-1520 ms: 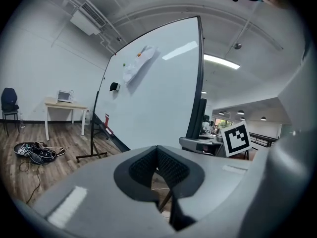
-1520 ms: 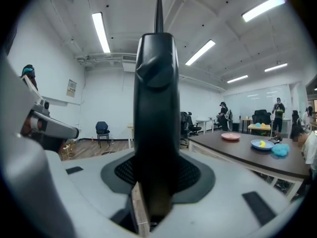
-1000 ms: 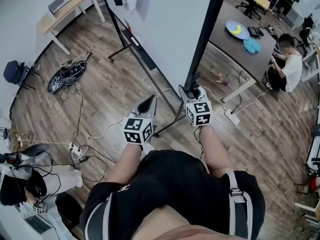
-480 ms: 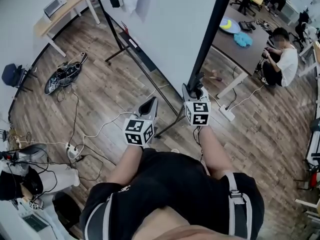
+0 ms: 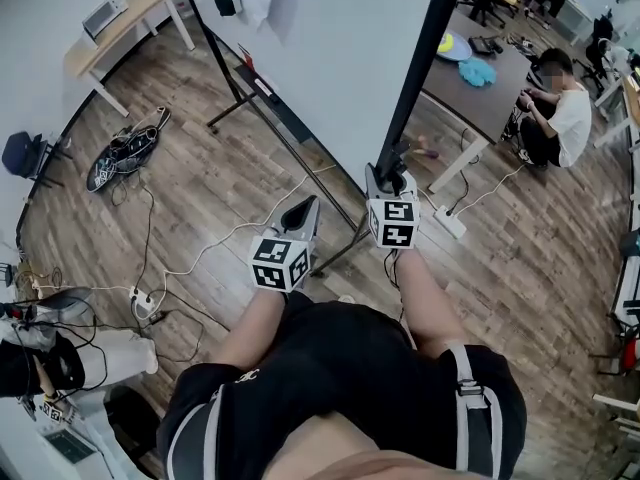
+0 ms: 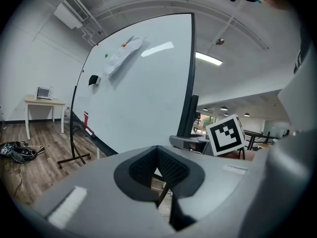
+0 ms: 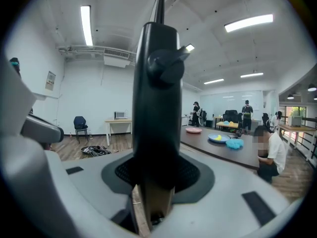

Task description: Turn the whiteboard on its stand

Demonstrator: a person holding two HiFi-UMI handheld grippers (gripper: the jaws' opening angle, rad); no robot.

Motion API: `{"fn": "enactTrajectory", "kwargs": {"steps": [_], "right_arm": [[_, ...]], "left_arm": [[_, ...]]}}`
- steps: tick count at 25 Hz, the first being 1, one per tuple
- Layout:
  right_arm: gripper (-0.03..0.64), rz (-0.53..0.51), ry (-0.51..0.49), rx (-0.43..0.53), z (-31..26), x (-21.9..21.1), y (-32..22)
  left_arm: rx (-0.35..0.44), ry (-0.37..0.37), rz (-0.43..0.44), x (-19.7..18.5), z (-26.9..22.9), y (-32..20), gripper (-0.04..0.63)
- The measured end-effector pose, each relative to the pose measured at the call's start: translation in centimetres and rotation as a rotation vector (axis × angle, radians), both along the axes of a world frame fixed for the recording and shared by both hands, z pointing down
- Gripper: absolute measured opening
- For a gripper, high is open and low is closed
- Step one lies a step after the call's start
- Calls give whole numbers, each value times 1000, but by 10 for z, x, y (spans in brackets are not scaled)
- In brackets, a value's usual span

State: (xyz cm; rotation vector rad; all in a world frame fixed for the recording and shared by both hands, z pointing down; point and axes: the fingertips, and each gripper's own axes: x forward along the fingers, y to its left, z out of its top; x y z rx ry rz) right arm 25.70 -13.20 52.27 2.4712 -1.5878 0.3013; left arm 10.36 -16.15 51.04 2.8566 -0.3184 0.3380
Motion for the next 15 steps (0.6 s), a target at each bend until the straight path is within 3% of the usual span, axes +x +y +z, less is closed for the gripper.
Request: {"fn": "enactTrajectory", "kwargs": {"steps": [5,10,15], "right_arm": [[170,3,4,27,-1,4,1],[176,-75,6,68,-7,-8,12],[195,-56,47,207,-44,-18,52]], "left_arm": [[29,10,8,6,-12,1,9],[44,17,-3,7,-16,-2,9],[105,37,-14,16,-26,-4,9]]}}
